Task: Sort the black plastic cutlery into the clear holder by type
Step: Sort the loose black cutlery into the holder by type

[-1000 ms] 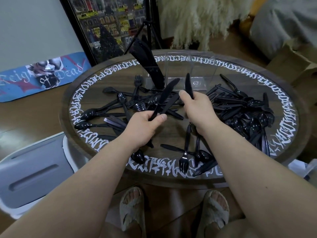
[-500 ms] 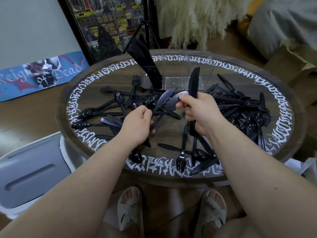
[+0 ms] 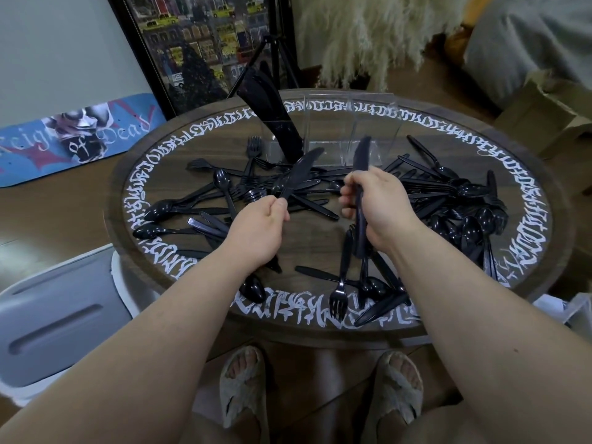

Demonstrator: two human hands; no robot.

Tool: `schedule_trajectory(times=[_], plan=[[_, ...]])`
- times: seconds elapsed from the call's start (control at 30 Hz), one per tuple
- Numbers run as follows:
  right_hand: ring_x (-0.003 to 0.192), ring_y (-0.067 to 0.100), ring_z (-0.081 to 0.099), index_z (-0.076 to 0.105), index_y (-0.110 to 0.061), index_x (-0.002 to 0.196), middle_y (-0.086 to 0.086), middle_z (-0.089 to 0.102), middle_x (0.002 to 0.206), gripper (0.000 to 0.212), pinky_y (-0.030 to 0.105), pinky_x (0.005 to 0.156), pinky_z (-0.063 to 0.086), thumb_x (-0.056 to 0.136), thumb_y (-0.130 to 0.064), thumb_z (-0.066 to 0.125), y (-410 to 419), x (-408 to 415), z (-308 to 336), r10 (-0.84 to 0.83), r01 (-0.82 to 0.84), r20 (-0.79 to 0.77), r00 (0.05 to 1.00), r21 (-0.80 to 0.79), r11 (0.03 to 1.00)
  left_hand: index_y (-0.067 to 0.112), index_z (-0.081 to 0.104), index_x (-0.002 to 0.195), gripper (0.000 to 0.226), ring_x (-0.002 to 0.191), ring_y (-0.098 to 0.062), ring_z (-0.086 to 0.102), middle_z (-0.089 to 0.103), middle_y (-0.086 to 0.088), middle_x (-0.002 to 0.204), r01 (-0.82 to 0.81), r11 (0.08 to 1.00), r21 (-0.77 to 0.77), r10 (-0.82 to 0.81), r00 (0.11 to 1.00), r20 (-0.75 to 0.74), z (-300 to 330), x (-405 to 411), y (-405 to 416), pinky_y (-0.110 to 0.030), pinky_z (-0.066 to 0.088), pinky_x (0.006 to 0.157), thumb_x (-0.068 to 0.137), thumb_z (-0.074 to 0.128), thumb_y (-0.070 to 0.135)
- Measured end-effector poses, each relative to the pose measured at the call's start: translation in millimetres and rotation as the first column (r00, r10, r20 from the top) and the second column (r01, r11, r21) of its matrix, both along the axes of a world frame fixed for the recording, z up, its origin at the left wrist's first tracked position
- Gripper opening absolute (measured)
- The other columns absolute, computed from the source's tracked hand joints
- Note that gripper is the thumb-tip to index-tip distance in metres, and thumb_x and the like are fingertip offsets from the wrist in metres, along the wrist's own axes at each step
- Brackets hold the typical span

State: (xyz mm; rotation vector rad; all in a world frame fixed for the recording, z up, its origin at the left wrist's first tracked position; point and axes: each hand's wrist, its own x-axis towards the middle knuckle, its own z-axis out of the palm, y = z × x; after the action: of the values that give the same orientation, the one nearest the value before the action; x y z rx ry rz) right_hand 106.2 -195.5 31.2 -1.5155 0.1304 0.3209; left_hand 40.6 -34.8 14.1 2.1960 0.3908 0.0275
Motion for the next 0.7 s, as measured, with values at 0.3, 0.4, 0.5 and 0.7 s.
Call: schedule_trajectory(times=[0.3, 0.4, 0.5, 0.7], plan=[[0.052, 0.007, 0.051, 0.06, -0.008, 0.067, -0.002, 0.055, 0.057, 0.022, 0.016, 0.05, 0.047, 0.088, -0.006, 0.065, 13, -8, -2, 0.121, -0.118, -0.025, 0.992, 0.122, 0.986, 0.018, 0.052, 0.069, 0.036, 0.061, -0.017, 0.041, 0.044, 0.005, 0.059, 0.0, 0.979, -0.202, -0.009, 0.999, -0.047, -2, 0, -6, -0.034, 0.036, 0.069, 0.1, 0.036, 0.028], [0.051, 0.008, 0.056, 0.054, -0.005, 0.066, -0.001, 0.055, 0.054, 0.024, 0.017, 0.051, 0.051, 0.087, -0.001, 0.065, 20, -10, -4, 0.073, -0.068, -0.027, 0.997, 0.14, 0.988, 0.016, 0.053, 0.076, 0.039, 0.068, -0.015, 0.045, 0.048, 0.006, 0.067, 0.068, 0.983, -0.171, -0.078, 0.995, -0.056, 1, -2, -11, -0.034, 0.038, 0.071, 0.101, 0.032, 0.038], [0.051, 0.01, 0.061, 0.052, -0.005, 0.085, 0.008, 0.054, 0.069, 0.016, 0.02, 0.052, 0.053, 0.085, 0.0, 0.067, 22, -10, -3, 0.03, -0.022, -0.041, 0.999, 0.189, 0.982, 0.014, 0.057, 0.084, 0.041, 0.067, -0.014, 0.048, 0.051, 0.006, 0.067, 0.154, 0.981, -0.115, -0.163, 0.984, -0.067, 0, -5, -12, -0.035, 0.042, 0.072, 0.101, 0.033, 0.042], [0.063, 0.015, 0.06, 0.049, -0.013, 0.11, 0.006, 0.059, 0.098, 0.029, 0.024, 0.057, 0.053, 0.088, -0.015, 0.067, 15, -8, 1, -0.113, 0.111, 0.02, 0.993, 0.07, 0.991, 0.017, 0.058, 0.081, 0.037, 0.059, -0.009, 0.046, 0.049, 0.007, 0.064, 0.201, 0.979, -0.037, -0.202, 0.979, -0.026, 8, -5, -8, -0.028, 0.038, 0.062, 0.103, 0.034, 0.033]])
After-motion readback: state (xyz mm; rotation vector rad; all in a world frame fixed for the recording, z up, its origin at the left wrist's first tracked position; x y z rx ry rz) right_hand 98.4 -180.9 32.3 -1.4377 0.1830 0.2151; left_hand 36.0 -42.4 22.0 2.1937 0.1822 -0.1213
